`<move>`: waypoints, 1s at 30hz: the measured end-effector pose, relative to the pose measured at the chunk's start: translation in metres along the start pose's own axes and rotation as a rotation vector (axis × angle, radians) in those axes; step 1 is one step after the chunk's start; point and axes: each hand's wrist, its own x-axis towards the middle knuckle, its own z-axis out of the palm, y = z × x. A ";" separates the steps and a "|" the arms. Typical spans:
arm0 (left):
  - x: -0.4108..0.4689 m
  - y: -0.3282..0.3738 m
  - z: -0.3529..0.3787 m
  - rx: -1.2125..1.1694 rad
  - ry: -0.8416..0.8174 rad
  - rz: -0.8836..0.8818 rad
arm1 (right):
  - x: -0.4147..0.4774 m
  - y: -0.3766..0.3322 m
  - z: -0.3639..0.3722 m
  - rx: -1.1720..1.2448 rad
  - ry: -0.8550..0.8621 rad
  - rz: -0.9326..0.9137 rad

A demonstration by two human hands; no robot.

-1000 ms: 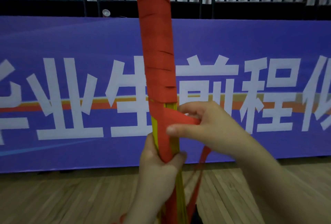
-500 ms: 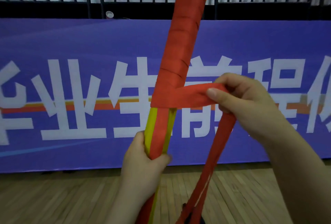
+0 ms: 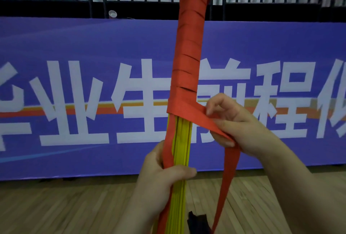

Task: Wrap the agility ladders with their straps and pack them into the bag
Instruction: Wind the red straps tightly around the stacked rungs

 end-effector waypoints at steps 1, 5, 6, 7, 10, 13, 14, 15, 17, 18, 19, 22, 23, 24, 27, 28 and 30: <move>0.000 0.000 0.000 0.012 -0.001 0.003 | 0.000 0.002 0.000 -0.005 0.030 -0.014; 0.002 -0.005 -0.003 0.078 0.008 0.015 | -0.002 0.009 -0.001 -0.071 0.082 -0.020; 0.003 -0.006 -0.003 0.089 0.011 0.013 | -0.003 0.010 -0.001 -0.138 0.100 -0.029; 0.004 -0.007 -0.003 0.093 0.016 0.013 | -0.003 0.010 -0.001 -0.198 0.124 -0.051; 0.005 -0.007 -0.001 0.079 0.029 0.026 | -0.002 0.012 -0.005 -0.168 0.170 -0.091; 0.008 -0.008 0.001 0.056 0.025 0.013 | -0.001 0.008 -0.004 0.084 0.102 0.001; 0.009 -0.008 0.001 0.050 0.023 0.010 | -0.001 0.008 -0.002 0.189 0.083 0.026; 0.010 -0.009 0.002 0.042 0.021 0.012 | -0.001 0.007 0.000 0.238 0.081 0.051; 0.010 -0.010 0.003 0.040 0.026 0.030 | 0.000 0.006 0.008 0.217 0.124 0.135; 0.009 -0.010 0.003 0.048 0.034 0.044 | 0.000 0.006 0.012 0.201 0.144 0.171; 0.009 -0.010 0.003 0.061 0.044 0.058 | 0.000 0.007 0.014 0.205 0.161 0.201; 0.010 -0.014 0.000 0.126 0.079 0.084 | 0.000 0.008 0.015 0.280 0.168 0.231; 0.010 -0.015 -0.001 0.150 0.088 0.088 | 0.000 0.008 0.015 0.308 0.179 0.209; 0.010 -0.016 -0.002 0.166 0.094 0.094 | 0.000 0.009 0.014 0.338 0.188 0.178; 0.009 -0.017 -0.004 0.205 0.113 0.113 | 0.000 0.010 0.010 0.355 0.171 0.113; 0.008 -0.017 -0.005 0.220 0.120 0.119 | 0.000 0.008 0.010 0.352 0.160 0.101; 0.009 -0.018 -0.007 0.262 0.138 0.126 | 0.001 0.006 0.011 0.356 0.180 0.085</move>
